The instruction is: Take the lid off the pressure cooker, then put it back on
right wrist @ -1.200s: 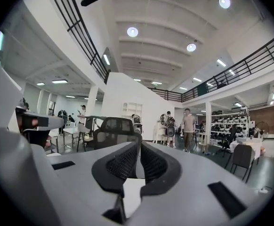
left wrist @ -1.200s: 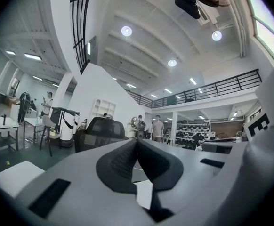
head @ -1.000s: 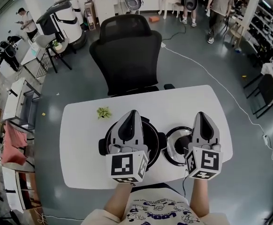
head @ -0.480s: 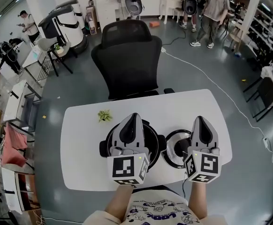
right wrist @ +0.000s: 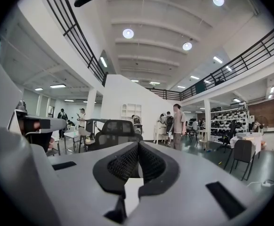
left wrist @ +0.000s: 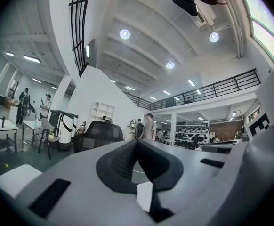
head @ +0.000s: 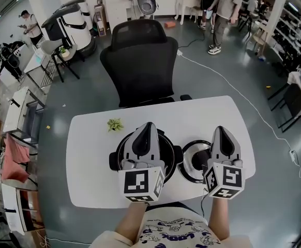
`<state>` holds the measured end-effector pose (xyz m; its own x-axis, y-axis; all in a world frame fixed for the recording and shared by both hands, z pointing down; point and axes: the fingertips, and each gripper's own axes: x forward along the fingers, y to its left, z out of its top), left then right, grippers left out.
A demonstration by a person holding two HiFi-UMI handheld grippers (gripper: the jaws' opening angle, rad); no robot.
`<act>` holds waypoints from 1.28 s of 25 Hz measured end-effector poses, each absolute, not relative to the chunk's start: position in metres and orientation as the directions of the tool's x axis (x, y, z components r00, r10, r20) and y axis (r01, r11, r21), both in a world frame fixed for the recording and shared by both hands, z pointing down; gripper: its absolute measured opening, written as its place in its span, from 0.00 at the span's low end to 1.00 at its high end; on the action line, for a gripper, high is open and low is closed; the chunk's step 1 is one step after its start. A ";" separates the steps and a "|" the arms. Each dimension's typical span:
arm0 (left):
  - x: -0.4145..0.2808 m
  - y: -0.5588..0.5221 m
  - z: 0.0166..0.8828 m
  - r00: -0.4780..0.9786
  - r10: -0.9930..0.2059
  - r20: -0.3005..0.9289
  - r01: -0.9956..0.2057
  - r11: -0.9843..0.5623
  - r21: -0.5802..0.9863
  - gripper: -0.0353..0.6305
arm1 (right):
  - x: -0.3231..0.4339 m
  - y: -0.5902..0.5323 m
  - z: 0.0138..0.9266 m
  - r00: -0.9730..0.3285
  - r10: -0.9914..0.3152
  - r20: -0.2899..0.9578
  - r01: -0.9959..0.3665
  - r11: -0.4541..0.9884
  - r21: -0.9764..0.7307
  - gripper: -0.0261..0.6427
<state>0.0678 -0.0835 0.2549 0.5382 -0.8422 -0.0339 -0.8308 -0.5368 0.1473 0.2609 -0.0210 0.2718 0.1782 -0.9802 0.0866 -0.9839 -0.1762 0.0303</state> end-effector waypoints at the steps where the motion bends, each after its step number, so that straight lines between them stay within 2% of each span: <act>1: 0.068 -0.084 0.255 0.538 -0.842 -0.032 -0.831 -0.537 0.148 0.07 | 0.261 -0.022 0.272 0.178 -0.980 0.091 -0.984 -0.176 0.032 0.06; 13: 0.068 -0.087 0.267 0.546 -0.838 -0.003 -0.827 -0.540 0.159 0.07 | 0.269 -0.024 0.300 0.169 -0.967 0.192 -0.986 -0.166 0.031 0.06; 18: 0.071 -0.090 0.272 0.552 -0.834 0.013 -0.824 -0.543 0.162 0.07 | 0.276 -0.025 0.317 0.174 -0.949 0.262 -0.985 -0.171 0.034 0.09; 32: 0.087 -0.105 0.306 0.575 -0.814 0.087 -0.812 -0.555 0.181 0.07 | 0.286 -0.028 0.409 0.055 -0.849 0.525 -0.989 -0.118 -0.086 0.38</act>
